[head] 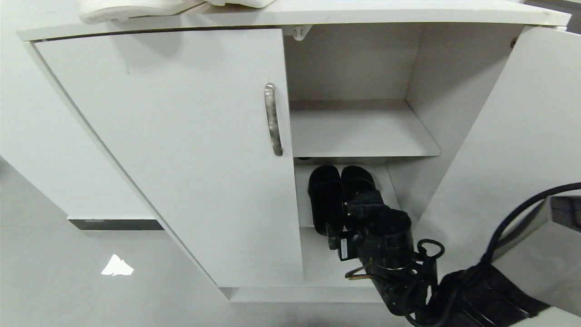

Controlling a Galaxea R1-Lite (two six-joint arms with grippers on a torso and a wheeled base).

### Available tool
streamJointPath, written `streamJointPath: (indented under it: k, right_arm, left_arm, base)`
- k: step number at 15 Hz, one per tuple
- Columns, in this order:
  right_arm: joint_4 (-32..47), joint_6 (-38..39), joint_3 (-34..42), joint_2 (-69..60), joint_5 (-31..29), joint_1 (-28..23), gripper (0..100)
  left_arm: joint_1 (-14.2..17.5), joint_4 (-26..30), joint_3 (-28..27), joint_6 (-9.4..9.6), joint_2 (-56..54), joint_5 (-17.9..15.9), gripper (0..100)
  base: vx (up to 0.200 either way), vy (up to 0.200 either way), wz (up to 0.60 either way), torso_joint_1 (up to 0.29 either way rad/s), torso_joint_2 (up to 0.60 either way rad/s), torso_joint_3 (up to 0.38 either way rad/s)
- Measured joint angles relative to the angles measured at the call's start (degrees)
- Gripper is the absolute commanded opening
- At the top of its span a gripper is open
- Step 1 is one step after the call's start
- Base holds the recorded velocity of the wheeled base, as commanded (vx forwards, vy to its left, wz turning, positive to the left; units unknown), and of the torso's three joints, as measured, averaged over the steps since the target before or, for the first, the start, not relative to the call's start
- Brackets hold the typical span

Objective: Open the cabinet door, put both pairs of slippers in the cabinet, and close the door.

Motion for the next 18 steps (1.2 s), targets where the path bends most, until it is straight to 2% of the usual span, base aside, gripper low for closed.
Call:
streamJointPath:
  k: [3, 9, 18]
  right_arm:
    - [1.5, -0.1, 7.3, -10.5, 4.4, 2.8, 100]
    - [16.0, 1.0, 11.4, -28.7, 11.5, 5.8, 100]
    - [16.4, 0.9, 11.8, -32.8, 11.9, 6.9, 100]
  left_arm:
    - [0.0, 0.0, 0.0, 0.24, 0.0, 0.0, 0]
    - [0.0, 0.0, 0.0, 0.22, 0.0, -0.2, 0]
    - [0.0, 0.1, -0.1, 0.27, 0.0, -0.3, 0]
  base:
    - [-0.133, 0.000, 0.00, 0.002, 0.00, 0.003]
    - [0.000, 0.000, 0.00, 0.000, 0.00, 0.000]
    - [0.000, 0.000, 0.00, 0.002, 0.00, 0.173]
